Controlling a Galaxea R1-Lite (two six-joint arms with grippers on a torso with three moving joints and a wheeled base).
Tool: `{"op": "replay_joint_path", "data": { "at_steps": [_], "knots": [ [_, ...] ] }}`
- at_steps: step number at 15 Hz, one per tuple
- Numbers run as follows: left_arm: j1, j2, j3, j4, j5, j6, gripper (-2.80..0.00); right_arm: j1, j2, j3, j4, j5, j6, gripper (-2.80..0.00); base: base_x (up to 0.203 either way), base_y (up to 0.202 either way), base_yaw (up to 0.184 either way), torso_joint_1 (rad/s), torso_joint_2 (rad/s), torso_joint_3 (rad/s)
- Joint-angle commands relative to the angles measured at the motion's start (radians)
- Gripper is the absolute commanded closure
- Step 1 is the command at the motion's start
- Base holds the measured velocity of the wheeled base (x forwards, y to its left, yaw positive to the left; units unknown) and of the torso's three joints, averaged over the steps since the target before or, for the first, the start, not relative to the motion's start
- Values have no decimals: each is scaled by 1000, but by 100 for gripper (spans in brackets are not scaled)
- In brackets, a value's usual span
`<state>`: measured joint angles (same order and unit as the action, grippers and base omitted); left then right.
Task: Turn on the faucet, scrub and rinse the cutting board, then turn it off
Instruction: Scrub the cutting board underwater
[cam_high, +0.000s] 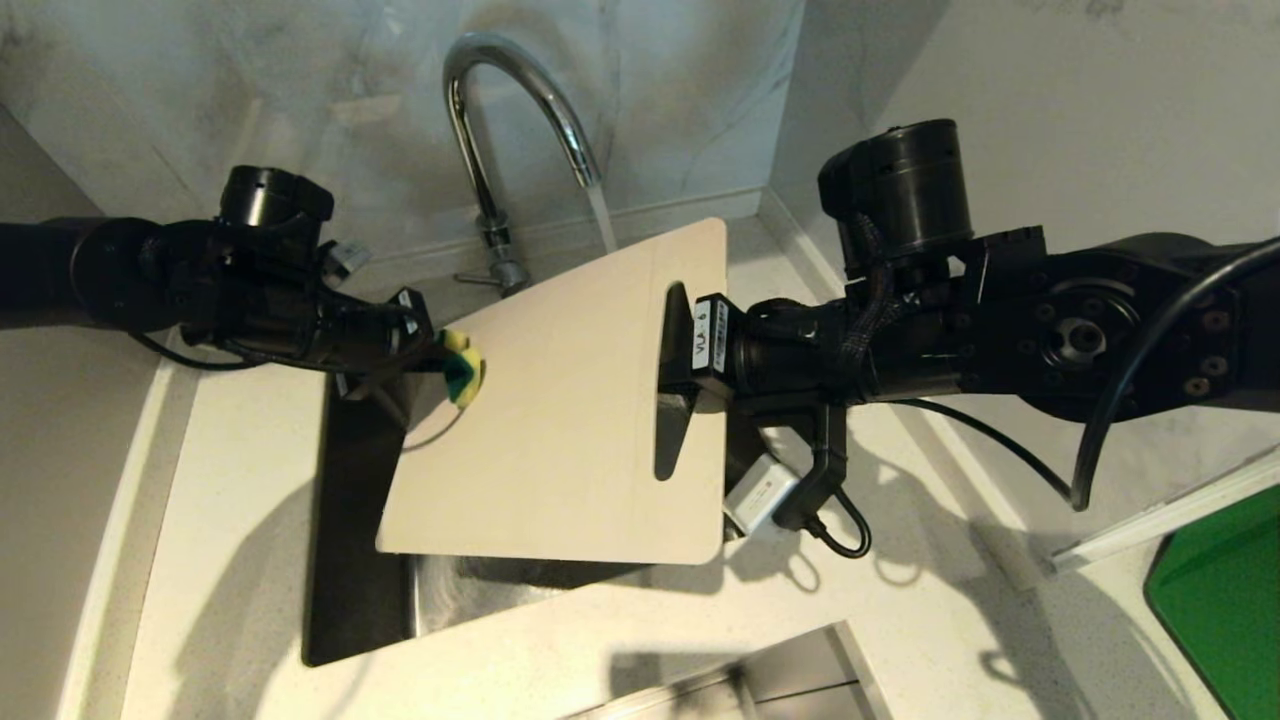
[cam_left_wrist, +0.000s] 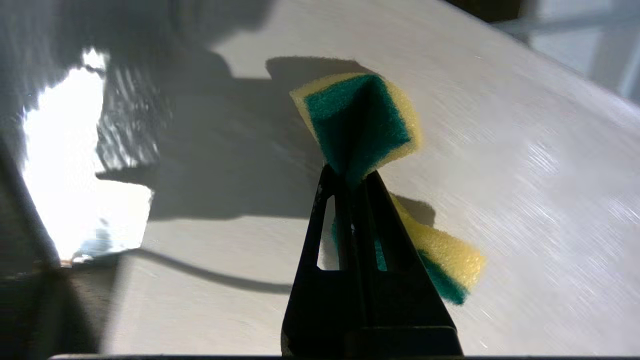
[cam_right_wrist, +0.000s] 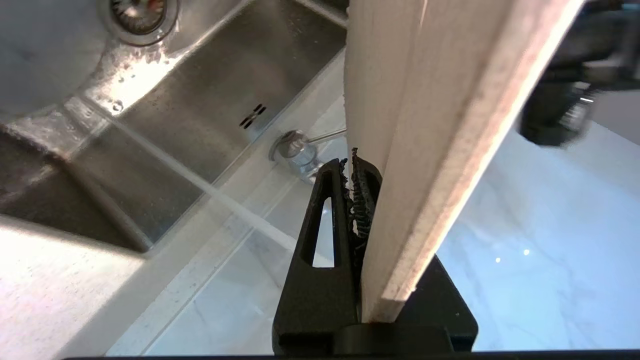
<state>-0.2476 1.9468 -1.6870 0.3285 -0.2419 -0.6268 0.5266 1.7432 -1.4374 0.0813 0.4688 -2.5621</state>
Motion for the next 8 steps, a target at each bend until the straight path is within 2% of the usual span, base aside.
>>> {"op": "replay_joint_path", "data": {
  "at_steps": [1, 3, 5, 8],
  "knots": [
    [64, 30, -1, -13, -4, 10, 0, 0, -2, 2, 2, 10, -15, 0, 0, 0, 0, 0, 0, 0],
    [96, 35, -6, -28, -13, 19, 0, 0, -4, 12, 2, 11, -15, 0, 0, 0, 0, 0, 0, 0],
    [124, 37, -25, -27, -50, 19, 0, -2, -5, 20, 0, 11, -15, 0, 0, 0, 0, 0, 0, 0],
    [113, 20, -25, -22, -53, 16, 0, -2, -5, 31, 0, 10, -16, 0, 0, 0, 0, 0, 0, 0]
  ]
}}
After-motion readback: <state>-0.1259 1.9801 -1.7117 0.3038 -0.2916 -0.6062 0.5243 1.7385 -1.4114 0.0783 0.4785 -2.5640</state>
